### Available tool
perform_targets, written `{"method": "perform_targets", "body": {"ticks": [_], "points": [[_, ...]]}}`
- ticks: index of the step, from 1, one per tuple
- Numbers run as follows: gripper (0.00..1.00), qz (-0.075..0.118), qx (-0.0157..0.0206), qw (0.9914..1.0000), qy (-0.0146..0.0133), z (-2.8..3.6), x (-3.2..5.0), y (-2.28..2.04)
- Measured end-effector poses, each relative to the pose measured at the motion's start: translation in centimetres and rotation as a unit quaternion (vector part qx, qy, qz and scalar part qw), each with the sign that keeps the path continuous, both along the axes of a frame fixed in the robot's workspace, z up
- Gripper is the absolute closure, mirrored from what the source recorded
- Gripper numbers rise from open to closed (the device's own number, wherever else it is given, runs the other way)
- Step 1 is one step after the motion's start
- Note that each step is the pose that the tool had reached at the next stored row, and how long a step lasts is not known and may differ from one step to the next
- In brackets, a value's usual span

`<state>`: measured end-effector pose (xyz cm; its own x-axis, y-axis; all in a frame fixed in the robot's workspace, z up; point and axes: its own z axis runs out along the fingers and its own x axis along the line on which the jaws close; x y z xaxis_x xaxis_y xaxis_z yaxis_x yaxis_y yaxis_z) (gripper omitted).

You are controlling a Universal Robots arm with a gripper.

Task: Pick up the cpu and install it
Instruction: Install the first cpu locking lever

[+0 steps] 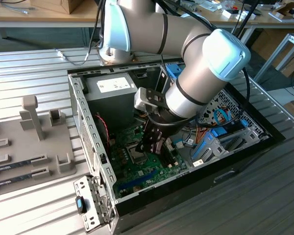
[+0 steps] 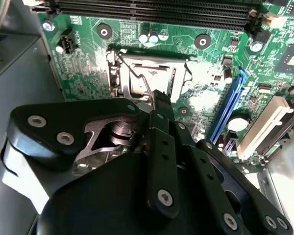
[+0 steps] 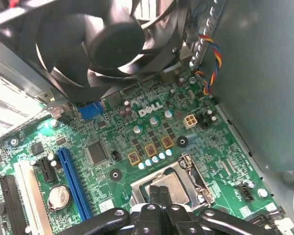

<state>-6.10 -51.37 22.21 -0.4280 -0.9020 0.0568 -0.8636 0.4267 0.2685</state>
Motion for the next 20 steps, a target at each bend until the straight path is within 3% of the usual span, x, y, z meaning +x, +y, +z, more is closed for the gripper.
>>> {"method": "perform_targets", "body": {"ticks": [4,7,9,11,14,18,19,20], "points": [[0.89,0.000,0.0060,0.99998,0.0000,0.83,0.00,0.02],[0.89,0.000,0.0160,0.99987,-0.0003,1.91,-0.05,0.01],[0.89,0.000,0.0196,0.99981,-0.0006,2.51,-0.12,0.01],[0.89,0.000,0.0209,0.99978,-0.0010,3.23,-0.18,0.01],[0.89,0.000,0.0212,0.99977,-0.0011,3.39,-0.19,0.15],[0.89,0.000,0.0213,0.99977,-0.0010,3.39,-0.18,1.04],[0.89,0.000,0.0219,0.99976,-0.0004,3.38,0.01,1.18],[0.89,0.000,0.0252,0.99968,0.0024,3.38,0.36,1.19]]}}
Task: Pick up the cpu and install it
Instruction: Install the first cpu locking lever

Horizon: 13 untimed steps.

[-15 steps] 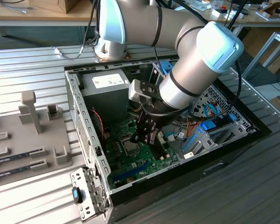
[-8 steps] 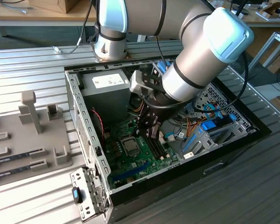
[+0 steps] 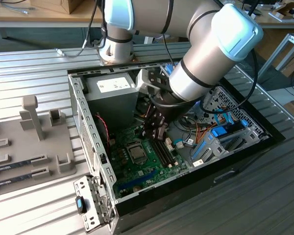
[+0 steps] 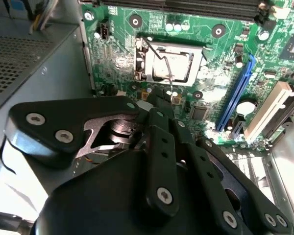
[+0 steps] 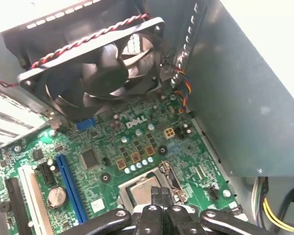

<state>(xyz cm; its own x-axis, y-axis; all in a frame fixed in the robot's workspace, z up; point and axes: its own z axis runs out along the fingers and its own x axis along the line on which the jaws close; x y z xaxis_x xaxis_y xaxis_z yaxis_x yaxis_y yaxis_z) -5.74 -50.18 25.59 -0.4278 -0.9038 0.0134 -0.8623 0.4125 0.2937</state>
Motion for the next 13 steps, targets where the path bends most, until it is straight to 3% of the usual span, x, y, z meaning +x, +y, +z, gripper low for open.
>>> {"method": "perform_targets", "body": {"ticks": [1,7,9,13], "points": [[0.89,0.000,0.0024,0.99999,0.0023,-0.01,0.32,0.00],[0.89,0.000,0.0106,0.99990,0.0091,-0.11,1.14,-0.02],[0.89,0.000,0.0124,0.99985,0.0117,-0.32,1.21,-0.05],[0.89,0.000,0.0123,0.99982,0.0142,-1.04,1.24,-0.06]]}}
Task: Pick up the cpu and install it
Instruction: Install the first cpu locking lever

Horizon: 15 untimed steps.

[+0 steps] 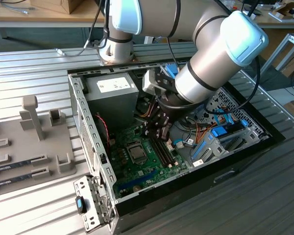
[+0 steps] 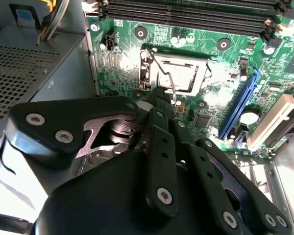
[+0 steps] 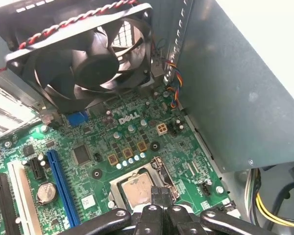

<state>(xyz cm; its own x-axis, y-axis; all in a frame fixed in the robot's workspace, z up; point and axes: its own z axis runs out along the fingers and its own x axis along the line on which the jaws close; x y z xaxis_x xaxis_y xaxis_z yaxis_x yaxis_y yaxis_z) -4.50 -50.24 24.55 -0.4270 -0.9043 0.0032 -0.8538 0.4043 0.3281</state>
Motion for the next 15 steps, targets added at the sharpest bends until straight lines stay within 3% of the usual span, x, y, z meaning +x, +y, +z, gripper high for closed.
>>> {"method": "perform_targets", "body": {"ticks": [3,6,11,12,14,15], "points": [[0.89,0.000,-0.0003,1.00000,0.0007,-0.26,0.12,-0.03],[0.89,0.000,-0.0065,0.99998,0.0007,-0.28,0.18,-0.03],[0.89,0.000,-0.0077,0.99997,0.0007,-0.15,0.19,-0.02],[0.89,0.000,-0.0075,0.99997,0.0006,0.12,0.19,0.00],[0.89,0.000,-0.0076,0.99997,0.0000,1.56,0.19,0.09],[0.89,0.000,-0.0075,0.99997,-0.0004,1.96,0.19,0.09]]}}
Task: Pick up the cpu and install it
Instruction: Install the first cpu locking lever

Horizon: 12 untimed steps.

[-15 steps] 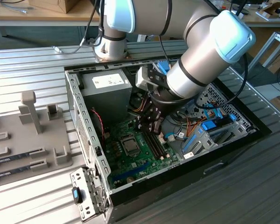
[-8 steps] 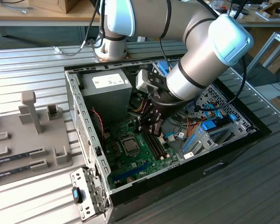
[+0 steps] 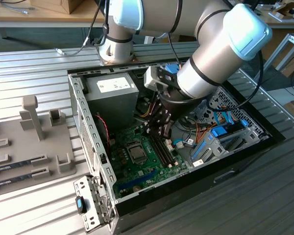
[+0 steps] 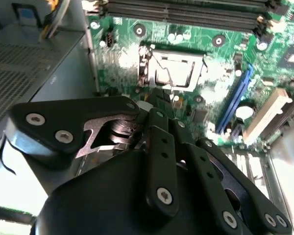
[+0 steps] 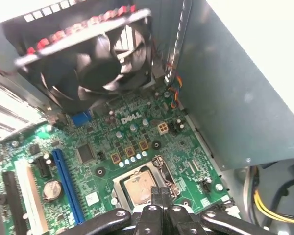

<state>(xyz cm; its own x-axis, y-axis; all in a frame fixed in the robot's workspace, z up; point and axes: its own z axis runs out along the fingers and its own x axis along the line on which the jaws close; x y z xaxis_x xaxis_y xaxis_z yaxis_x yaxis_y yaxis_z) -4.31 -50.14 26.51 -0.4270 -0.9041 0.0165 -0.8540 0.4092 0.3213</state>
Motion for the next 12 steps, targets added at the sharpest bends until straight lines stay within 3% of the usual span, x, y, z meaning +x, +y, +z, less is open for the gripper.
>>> {"method": "perform_targets", "body": {"ticks": [4,5,6,7,8,9,10,12], "points": [[0.89,0.000,0.0001,1.00000,-0.0007,0.29,-0.01,0.01],[0.89,0.000,-0.0001,0.99999,-0.0045,0.29,-0.01,0.00],[0.89,0.000,-0.0002,0.99985,-0.0174,0.30,-0.01,0.01],[0.89,0.000,0.0000,0.99932,-0.0369,0.28,-0.02,0.01],[0.89,0.000,0.0000,0.99874,-0.0502,0.28,-0.03,0.01],[0.89,0.000,-0.0001,0.99824,-0.0593,0.29,-0.03,0.00],[0.89,0.000,-0.0001,0.99689,-0.0788,0.28,-0.04,0.01],[0.89,0.000,-0.0002,0.99415,-0.1080,0.28,-0.08,0.00]]}}
